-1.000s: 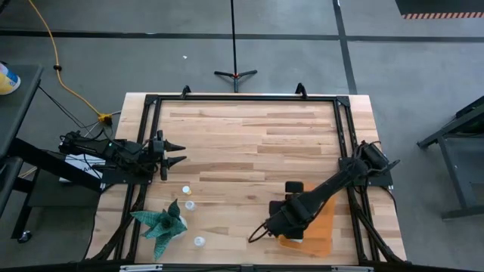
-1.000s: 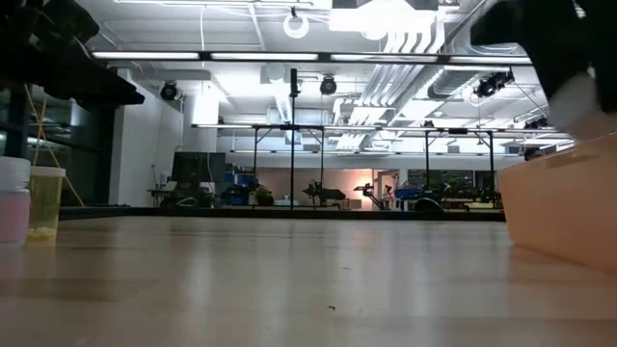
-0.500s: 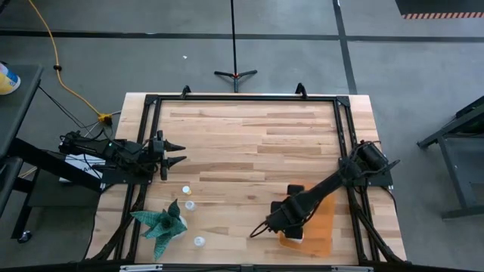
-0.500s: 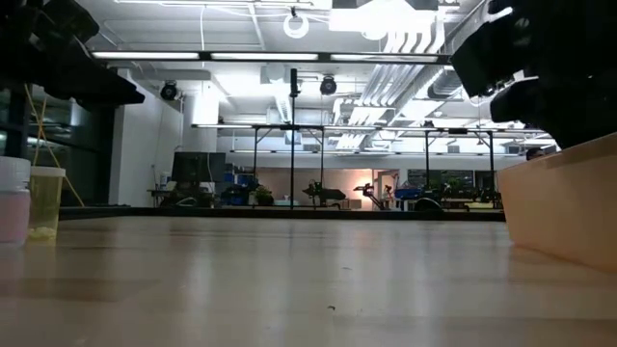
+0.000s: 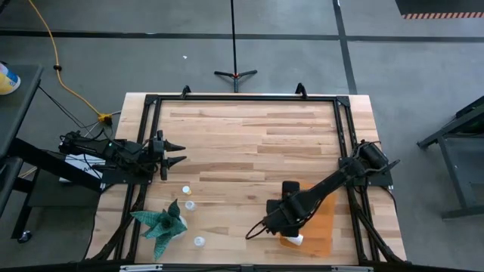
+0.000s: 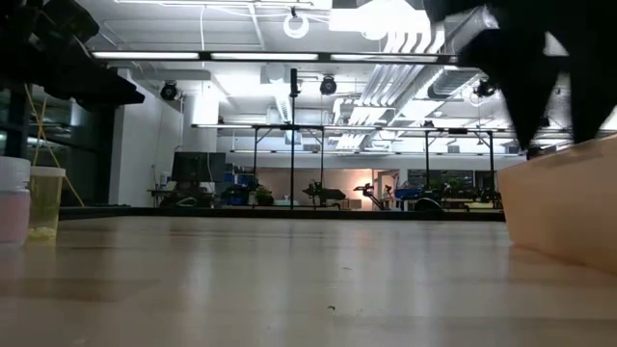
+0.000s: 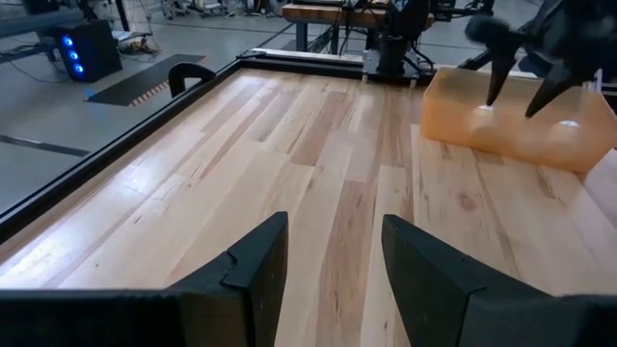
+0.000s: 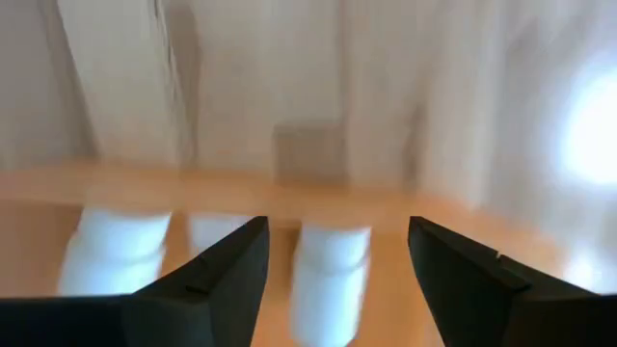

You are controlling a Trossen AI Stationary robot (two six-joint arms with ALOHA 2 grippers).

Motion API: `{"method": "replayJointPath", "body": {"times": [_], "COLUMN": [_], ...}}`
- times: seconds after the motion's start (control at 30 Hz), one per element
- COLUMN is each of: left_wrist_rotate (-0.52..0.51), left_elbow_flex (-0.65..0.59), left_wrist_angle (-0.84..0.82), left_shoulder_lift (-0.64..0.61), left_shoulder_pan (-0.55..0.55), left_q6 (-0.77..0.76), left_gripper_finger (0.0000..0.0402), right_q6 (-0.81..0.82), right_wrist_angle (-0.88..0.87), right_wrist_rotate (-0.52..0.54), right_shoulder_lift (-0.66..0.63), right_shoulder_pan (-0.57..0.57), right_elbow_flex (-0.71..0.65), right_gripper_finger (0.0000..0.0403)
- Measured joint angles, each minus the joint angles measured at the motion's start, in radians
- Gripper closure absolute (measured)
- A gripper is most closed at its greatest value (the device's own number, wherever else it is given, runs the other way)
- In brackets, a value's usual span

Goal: Pick and place pill bottles into a basket
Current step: Put the yellow medicine bottle into the orange bin

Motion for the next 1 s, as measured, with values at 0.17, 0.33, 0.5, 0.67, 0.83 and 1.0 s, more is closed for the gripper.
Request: {"method": "replayJointPath", "body": {"times": [0.17,0.33,0.5,0.67,0.83,1.0], "left_wrist_rotate": [0.001,0.001,0.001,0.000,0.000,-0.003], "left_elbow_flex": [0.000,0.000,0.000,0.000,0.000,0.000], "left_wrist_angle": [0.000,-0.002,-0.001,0.002,0.003,0.000], "left_shoulder_lift": [0.000,0.000,0.000,0.000,0.000,0.000], "left_shoulder_pan": [0.000,0.000,0.000,0.000,0.000,0.000], "left_q6": [0.000,0.000,-0.007,-0.014,-0.017,-0.019], "left_gripper_finger": [0.0199,0.0199,0.0199,0.0199,0.0199,0.0199], "right_q6": [-0.057,-0.218,-0.464,-0.603,-0.638,-0.707], "right_wrist_angle": [0.108,0.487,1.109,1.714,2.055,1.954], "right_wrist_rotate": [0.318,0.474,0.367,0.118,-0.155,-0.254], "right_shoulder_lift": [-0.104,-0.298,-0.495,-0.594,-0.601,-0.717], "right_shoulder_pan": [0.057,0.096,0.049,-0.129,-0.407,-0.577], "right_elbow_flex": [-0.006,-0.200,-0.566,-0.951,-1.140,-1.173], "right_gripper_finger": [0.0178,0.0200,0.0224,0.0249,0.0272,0.0285]}}
